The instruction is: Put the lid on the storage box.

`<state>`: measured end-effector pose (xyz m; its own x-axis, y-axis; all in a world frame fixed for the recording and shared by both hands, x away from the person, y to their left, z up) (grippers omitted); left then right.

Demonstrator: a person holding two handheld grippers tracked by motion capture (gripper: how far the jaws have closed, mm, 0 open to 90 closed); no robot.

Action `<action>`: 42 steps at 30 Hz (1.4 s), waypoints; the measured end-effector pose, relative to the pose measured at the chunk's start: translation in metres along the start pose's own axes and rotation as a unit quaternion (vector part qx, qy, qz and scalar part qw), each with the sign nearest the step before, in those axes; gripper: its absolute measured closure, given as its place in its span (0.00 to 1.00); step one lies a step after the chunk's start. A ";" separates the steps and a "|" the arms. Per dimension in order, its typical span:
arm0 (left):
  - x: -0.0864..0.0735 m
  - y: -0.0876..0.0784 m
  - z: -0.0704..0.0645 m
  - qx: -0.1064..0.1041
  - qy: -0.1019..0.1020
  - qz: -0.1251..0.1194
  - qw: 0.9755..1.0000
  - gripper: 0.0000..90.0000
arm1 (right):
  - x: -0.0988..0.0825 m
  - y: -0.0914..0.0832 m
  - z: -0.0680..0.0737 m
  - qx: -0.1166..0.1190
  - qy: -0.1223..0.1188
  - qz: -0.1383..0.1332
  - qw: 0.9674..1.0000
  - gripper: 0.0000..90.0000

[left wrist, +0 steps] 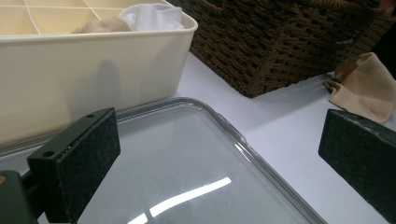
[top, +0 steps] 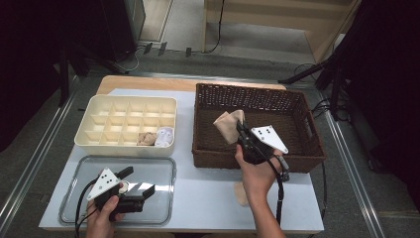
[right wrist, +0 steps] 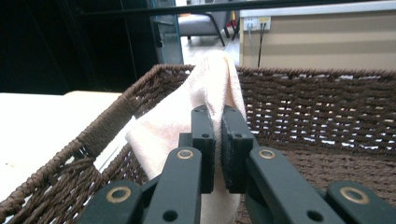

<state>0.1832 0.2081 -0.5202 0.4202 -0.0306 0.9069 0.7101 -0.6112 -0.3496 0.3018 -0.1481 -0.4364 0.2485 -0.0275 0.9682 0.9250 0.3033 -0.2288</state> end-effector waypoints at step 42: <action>-0.002 0.009 -0.018 -0.017 0.018 0.004 1.000 0.00 | -0.008 -0.107 0.014 0.041 0.026 -0.020 0.999 0.96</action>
<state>0.1784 0.1884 -0.5209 0.4054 -0.0642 0.9119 0.6870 -0.6366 -0.3503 0.1970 -0.1673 -0.4180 0.2281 -0.0904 0.9694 0.9085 0.3778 -0.1785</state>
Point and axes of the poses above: each handheld gripper's, and its own axes: y roughly forward along the jaws, x roughly out of its top, z roughly to its left, the point moved 1 cm from there along y, roughly forward along the jaws, and after that the axes turned 2 degrees about -x, right-handed, at the moved point
